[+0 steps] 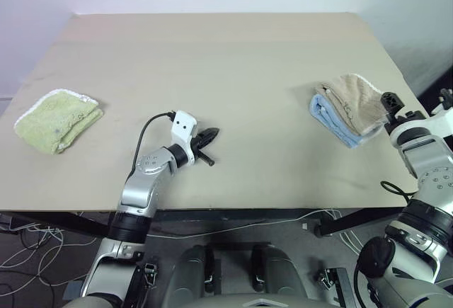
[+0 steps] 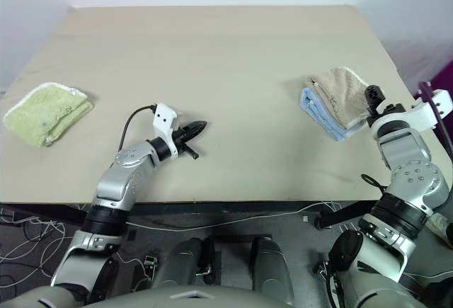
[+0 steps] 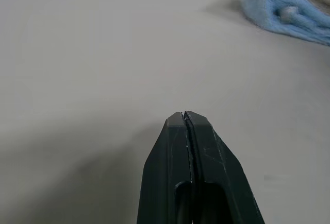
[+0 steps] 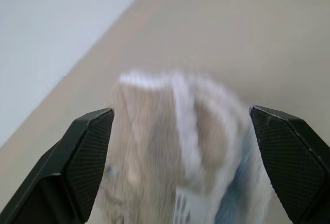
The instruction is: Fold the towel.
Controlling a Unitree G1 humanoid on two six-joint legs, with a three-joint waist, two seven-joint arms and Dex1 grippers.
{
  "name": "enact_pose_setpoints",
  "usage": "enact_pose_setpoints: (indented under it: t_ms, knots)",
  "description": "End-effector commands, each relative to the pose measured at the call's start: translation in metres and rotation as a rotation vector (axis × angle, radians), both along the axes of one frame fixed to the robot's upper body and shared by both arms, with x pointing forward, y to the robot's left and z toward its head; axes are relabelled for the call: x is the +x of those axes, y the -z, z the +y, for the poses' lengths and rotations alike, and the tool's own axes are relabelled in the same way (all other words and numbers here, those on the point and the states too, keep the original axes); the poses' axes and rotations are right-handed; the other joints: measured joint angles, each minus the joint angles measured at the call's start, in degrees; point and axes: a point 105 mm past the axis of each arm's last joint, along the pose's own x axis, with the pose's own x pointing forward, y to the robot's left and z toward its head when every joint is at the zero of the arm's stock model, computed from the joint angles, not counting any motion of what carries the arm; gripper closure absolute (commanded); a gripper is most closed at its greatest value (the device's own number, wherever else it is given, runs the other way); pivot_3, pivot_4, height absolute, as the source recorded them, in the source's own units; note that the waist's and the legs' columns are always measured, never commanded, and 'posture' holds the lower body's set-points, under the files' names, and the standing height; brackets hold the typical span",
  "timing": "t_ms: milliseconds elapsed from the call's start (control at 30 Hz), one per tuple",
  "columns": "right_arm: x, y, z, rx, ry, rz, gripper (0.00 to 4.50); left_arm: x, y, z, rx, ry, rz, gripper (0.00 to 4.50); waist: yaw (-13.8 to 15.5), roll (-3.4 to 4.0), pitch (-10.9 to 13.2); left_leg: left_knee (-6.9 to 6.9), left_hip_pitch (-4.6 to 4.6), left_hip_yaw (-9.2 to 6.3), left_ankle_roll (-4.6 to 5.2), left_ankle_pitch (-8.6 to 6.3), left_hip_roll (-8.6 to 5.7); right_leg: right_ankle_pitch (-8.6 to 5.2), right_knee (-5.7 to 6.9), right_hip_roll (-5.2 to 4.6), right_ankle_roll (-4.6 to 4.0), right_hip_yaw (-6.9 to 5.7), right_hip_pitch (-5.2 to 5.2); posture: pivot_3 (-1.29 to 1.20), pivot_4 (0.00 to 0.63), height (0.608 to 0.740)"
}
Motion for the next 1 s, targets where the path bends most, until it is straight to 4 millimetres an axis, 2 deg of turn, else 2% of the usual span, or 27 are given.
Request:
enact_pose_setpoints:
  t_ms: [33,100,200,400,467,567,667,767,1000]
  knots:
    - [0.002,-0.031,0.033,-0.394,-0.084,-0.051,0.05,0.013,-0.012,0.02,0.018,-0.116,-0.064,4.5,-0.2,0.0,0.0,0.0,0.0,0.0,0.0,0.0,0.0,-0.02,0.01,0.0,0.02,0.0,0.0,0.0,0.15,0.74]
    - [0.007,-0.028,0.076,-0.673,-0.236,-0.064,0.05,0.018,-0.014,0.035,0.049,-0.189,-0.087,4.5,-0.37,0.0,0.0,0.0,0.01,0.0,0.0,0.0,0.01,-0.04,0.03,0.02,0.05,0.03,-0.03,0.0,0.15,0.74]
    - [0.01,-0.019,0.129,-0.846,-0.432,-0.131,0.05,0.018,-0.017,0.052,0.043,-0.256,-0.1,4.5,-0.34,0.0,0.0,-0.01,0.03,0.01,-0.02,0.01,0.04,-0.05,0.05,0.05,0.07,0.04,-0.04,0.0,0.15,0.74]
    - [0.015,0.018,0.195,-0.874,-0.686,-0.186,0.05,0.013,-0.015,0.081,0.02,-0.381,-0.098,4.5,0.31,-0.05,0.0,0.09,0.02,-0.01,-0.1,0.06,-0.03,-0.04,0.05,-0.05,0.07,0.0,0.04,0.0,0.15,0.74]
    - [0.016,0.025,0.208,-0.879,-0.731,-0.195,0.05,0.011,-0.012,0.087,0.012,-0.417,-0.097,4.5,0.31,-0.07,0.01,0.14,0.02,-0.03,-0.14,0.08,-0.06,-0.04,0.04,-0.07,0.07,-0.03,0.1,0.0,0.15,0.74]
    - [0.021,0.038,0.236,-0.876,-0.796,-0.201,0.05,0.008,-0.005,0.11,0.007,-0.525,-0.088,4.5,0.05,-0.08,0.02,0.13,0.02,-0.07,-0.22,0.13,-0.04,-0.04,0.06,-0.06,0.07,-0.04,0.09,0.0,0.15,0.74]
    - [0.021,0.048,0.25,-0.854,-0.834,-0.204,0.05,0.002,-0.001,0.119,0.002,-0.612,-0.093,4.5,-0.05,-0.08,0.02,0.12,0.04,-0.07,-0.26,0.15,-0.02,-0.04,0.08,-0.05,0.06,-0.04,0.08,0.0,0.15,0.74]
    - [0.022,0.056,0.259,-0.843,-0.845,-0.201,0.05,-0.001,-0.003,0.123,0.009,-0.62,-0.096,4.5,0.14,-0.1,0.01,0.13,0.03,-0.07,-0.28,0.15,-0.04,-0.04,0.09,-0.06,0.06,-0.06,0.1,0.0,0.15,0.74]
    - [0.023,0.06,0.267,-0.797,-0.83,-0.209,0.05,0.001,-0.009,0.128,0.044,-0.61,-0.098,4.5,-0.08,-0.1,0.01,0.13,0.05,-0.07,-0.3,0.16,-0.04,-0.04,0.11,-0.07,0.06,-0.07,0.1,0.0,0.15,0.74]
